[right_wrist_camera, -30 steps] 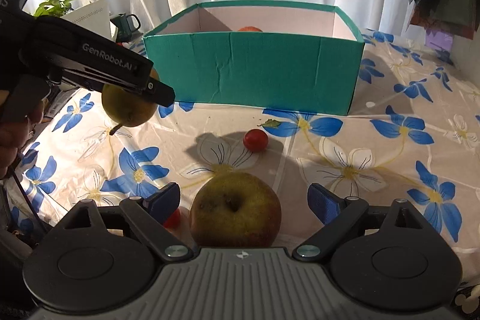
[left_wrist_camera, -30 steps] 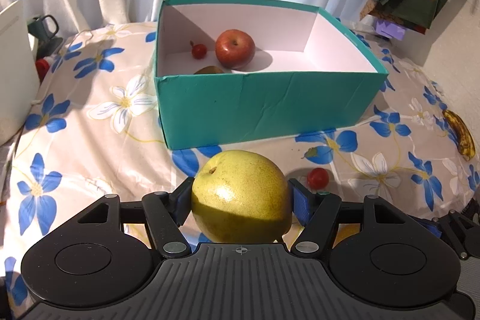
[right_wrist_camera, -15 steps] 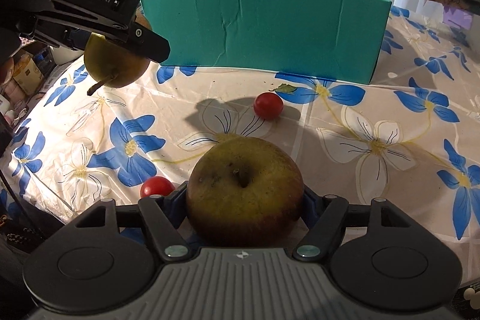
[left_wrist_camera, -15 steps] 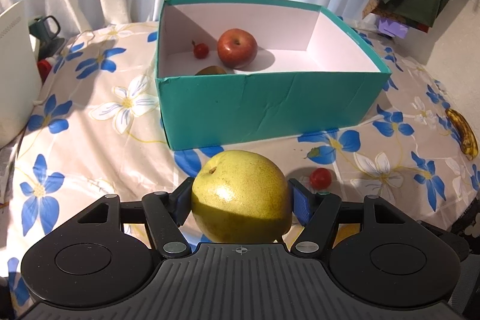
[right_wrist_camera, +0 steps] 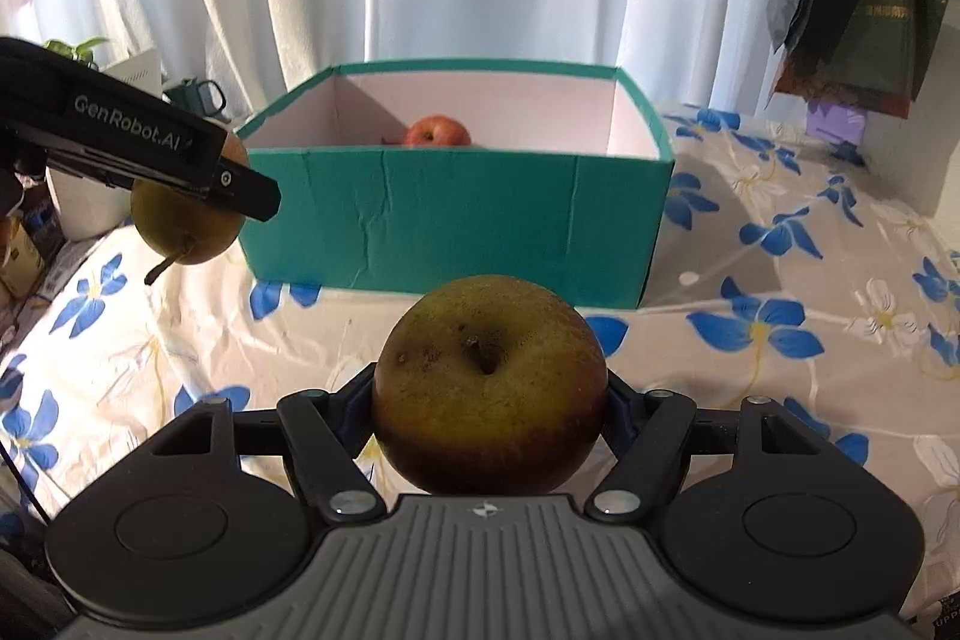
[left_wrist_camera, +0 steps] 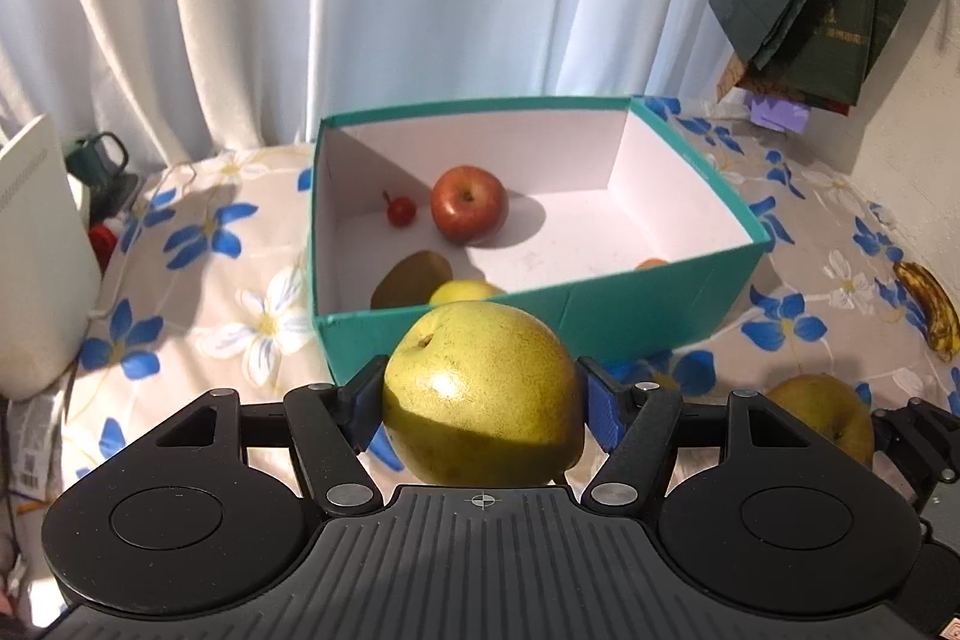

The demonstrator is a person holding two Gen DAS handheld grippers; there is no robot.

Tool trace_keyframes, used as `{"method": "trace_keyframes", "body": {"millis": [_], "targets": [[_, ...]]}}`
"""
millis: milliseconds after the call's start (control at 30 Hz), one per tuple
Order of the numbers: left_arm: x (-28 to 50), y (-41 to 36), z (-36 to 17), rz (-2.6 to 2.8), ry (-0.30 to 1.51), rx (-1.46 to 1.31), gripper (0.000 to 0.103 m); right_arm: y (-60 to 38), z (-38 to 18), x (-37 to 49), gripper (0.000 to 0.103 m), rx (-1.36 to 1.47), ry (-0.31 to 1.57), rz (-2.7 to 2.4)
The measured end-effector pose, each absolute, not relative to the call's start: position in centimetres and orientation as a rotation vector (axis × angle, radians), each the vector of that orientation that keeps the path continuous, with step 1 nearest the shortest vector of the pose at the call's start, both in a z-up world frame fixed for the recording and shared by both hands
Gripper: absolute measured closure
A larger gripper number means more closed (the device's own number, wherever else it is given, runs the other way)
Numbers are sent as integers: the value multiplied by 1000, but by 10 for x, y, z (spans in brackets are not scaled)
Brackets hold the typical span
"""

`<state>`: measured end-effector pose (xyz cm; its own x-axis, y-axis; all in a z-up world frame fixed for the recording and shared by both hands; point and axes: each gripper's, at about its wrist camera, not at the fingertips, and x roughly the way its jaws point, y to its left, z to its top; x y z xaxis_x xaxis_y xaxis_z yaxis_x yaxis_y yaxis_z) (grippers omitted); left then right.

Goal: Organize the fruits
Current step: 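Carry the pear into the box and open the left tool while the right tool carries the apple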

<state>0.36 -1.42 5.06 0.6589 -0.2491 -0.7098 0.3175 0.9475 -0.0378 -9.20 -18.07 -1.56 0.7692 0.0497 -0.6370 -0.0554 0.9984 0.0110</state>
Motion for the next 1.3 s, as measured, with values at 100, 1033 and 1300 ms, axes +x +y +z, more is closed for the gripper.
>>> {"method": "trace_keyframes", "body": {"millis": [100,1033,1300], "targets": [[14,-23,64,-315,742,113,33,-190,3,-87,31,15,627,32],[111,-61,36,-287,777,97,33,-226,46,-27,32,74,464,-68],[126,-70,21,-285,806,106,33,-229,45,-20,32,83,462,-72]]}}
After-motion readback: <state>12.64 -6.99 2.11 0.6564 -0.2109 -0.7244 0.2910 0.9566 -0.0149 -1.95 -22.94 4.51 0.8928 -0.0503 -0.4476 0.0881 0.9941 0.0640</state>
